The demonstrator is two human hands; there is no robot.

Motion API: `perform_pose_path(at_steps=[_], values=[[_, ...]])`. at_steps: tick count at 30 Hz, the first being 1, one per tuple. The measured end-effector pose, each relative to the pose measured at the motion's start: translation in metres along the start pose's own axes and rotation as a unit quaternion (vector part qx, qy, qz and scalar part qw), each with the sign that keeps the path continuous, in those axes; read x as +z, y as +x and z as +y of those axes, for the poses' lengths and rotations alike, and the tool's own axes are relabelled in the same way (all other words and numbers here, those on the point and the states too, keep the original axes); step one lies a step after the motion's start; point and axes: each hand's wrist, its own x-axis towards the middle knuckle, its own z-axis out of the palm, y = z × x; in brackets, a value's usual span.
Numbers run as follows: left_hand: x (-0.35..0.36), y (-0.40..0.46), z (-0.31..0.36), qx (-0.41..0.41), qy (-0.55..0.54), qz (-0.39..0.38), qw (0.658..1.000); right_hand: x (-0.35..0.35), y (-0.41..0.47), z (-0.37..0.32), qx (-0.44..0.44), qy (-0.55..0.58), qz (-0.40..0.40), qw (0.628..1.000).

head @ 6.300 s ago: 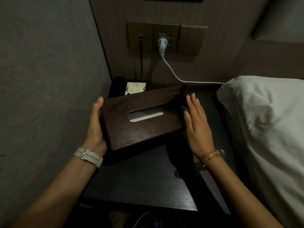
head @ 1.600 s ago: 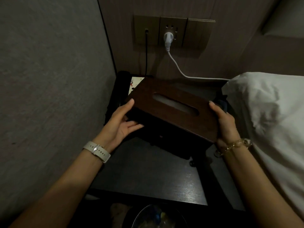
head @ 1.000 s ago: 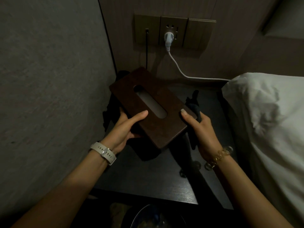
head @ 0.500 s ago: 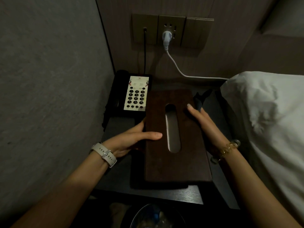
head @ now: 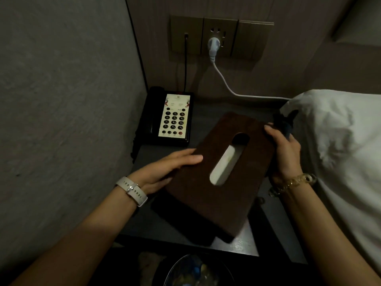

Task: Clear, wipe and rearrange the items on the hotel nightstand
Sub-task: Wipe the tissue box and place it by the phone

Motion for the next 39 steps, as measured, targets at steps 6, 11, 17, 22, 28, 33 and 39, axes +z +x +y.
perform_pose_path(at_steps=[6,11,17,22,28,33,39], values=[[-0.008,0.000,-0.002,0.042,-0.089,0.071,0.993,-0.010,0.008,-0.005,-0.091,0.077,0.185,0.976],[0.015,0.007,-0.016,0.030,-0.110,0.113,0.987,-0.003,0.005,0.005,-0.145,0.025,0.186,0.971],[0.006,0.006,-0.004,0.086,-0.057,0.174,0.979,-0.004,0.004,0.000,-0.079,-0.031,0.058,0.995],[-0.011,-0.004,0.008,0.112,-0.045,0.171,0.978,-0.015,0.008,-0.015,-0.041,-0.047,-0.142,0.988],[-0.010,-0.006,0.008,0.116,-0.020,0.138,0.983,-0.029,0.007,-0.025,0.019,-0.029,-0.157,0.987],[-0.009,-0.009,0.011,0.110,-0.027,0.109,0.988,-0.030,0.008,-0.030,0.040,0.005,-0.145,0.989],[-0.009,-0.007,0.012,0.126,-0.087,0.136,0.979,-0.026,0.008,-0.023,0.097,0.110,-0.160,0.976]])
